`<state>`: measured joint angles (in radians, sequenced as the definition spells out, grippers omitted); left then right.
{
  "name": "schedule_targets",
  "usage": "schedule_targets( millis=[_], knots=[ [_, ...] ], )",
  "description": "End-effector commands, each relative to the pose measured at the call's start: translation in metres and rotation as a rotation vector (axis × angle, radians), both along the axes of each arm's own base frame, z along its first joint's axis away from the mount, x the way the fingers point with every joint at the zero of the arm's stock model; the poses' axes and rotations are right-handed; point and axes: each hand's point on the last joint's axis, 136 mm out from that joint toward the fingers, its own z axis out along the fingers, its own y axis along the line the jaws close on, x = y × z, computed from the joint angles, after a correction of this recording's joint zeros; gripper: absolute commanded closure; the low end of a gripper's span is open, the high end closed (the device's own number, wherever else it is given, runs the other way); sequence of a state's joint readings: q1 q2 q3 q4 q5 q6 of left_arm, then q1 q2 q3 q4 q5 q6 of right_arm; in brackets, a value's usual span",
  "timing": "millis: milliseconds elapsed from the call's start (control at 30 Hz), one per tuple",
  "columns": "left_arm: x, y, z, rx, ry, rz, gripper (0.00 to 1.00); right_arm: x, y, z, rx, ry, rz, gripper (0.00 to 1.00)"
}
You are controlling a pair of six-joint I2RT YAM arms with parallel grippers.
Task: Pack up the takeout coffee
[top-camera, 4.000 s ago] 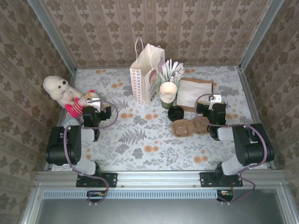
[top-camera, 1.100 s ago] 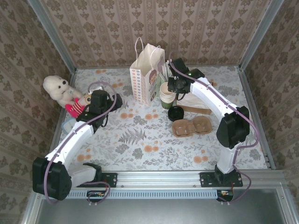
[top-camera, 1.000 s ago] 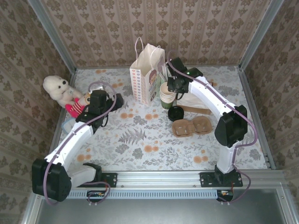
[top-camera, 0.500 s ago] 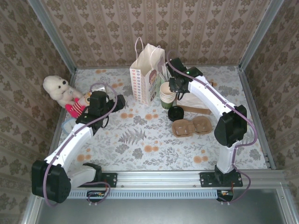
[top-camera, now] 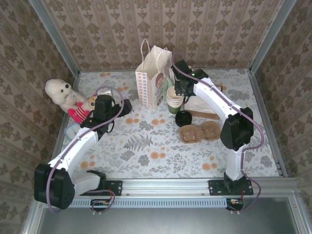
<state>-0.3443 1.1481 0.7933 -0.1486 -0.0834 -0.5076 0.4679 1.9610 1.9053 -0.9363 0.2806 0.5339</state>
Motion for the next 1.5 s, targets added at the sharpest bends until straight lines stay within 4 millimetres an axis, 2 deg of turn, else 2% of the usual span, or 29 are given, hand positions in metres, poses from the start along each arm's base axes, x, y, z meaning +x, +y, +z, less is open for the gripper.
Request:
schedule_targets(
  millis=[0, 200, 433, 567, 767, 867, 967, 1133, 1333, 1467],
  knots=[
    [0.001, -0.003, 0.003, -0.002, -0.009, -0.029, 0.00, -0.004, 0.001, 0.002, -0.021, 0.016, 0.012, 0.81],
    [0.000, -0.003, 0.007, -0.023, -0.027, -0.029, 0.00, -0.004, 0.000, 0.011, -0.021, -0.007, 0.023, 0.86],
    [-0.002, 0.003, 0.005, -0.015, -0.022, -0.006, 0.00, -0.003, 0.002, 0.011, -0.025, -0.010, 0.031, 0.94],
    [-0.002, 0.004, 0.003, -0.016, -0.013, -0.005, 0.00, -0.003, 0.003, 0.022, -0.027, -0.043, 0.038, 1.00],
    [-0.002, 0.004, 0.004, -0.035, -0.015, -0.006, 0.00, -0.005, 0.001, 0.037, -0.027, -0.087, 0.045, 1.00],
    [-0.001, 0.005, 0.003, -0.040, -0.013, -0.003, 0.00, -0.007, 0.001, 0.035, -0.029, -0.082, 0.048, 1.00],
    [-0.001, 0.005, 0.002, -0.045, -0.009, -0.003, 0.00, -0.008, -0.001, 0.025, -0.042, -0.055, 0.045, 1.00],
    [-0.002, 0.006, 0.000, -0.044, 0.006, 0.000, 0.00, -0.009, -0.001, 0.010, -0.047, -0.019, 0.030, 0.96],
    [-0.002, 0.007, -0.002, -0.040, 0.014, 0.002, 0.00, -0.008, -0.007, 0.003, -0.056, -0.001, 0.011, 0.79],
    [0.000, 0.006, -0.004, -0.041, 0.022, 0.000, 0.00, -0.009, -0.007, 0.000, -0.052, 0.007, 0.008, 0.76]
  ],
)
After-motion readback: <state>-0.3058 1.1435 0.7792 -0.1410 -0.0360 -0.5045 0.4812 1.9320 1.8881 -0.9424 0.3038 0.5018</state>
